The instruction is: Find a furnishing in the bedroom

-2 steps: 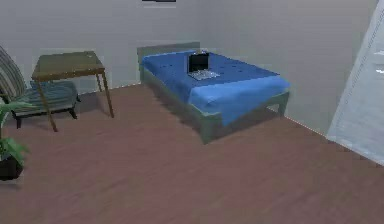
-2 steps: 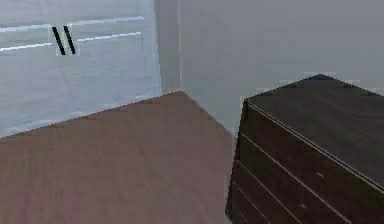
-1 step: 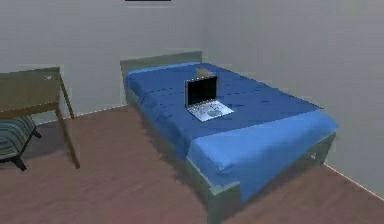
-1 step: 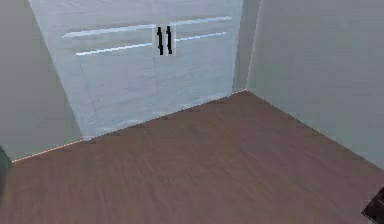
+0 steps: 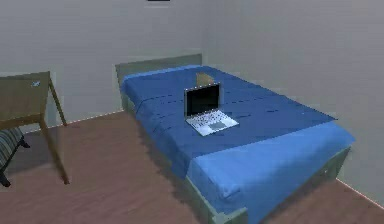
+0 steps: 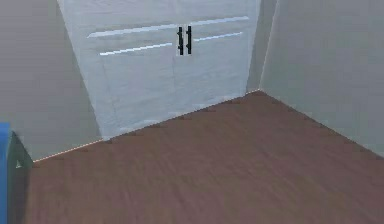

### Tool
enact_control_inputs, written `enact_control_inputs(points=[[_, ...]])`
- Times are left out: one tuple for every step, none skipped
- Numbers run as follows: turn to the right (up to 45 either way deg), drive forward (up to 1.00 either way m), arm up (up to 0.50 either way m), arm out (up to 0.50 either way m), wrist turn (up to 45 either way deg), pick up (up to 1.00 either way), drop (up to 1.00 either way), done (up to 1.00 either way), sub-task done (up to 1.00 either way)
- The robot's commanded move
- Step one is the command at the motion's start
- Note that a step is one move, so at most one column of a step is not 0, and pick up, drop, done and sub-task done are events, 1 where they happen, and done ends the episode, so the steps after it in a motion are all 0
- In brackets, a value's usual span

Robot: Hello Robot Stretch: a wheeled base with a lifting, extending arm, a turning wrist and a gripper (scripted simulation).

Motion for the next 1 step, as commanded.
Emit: enact_control_inputs(points=[[0.0, 0.00, 0.00, 0.00, 0.0, 0.00, 0.00, 1.00, 0.00]])
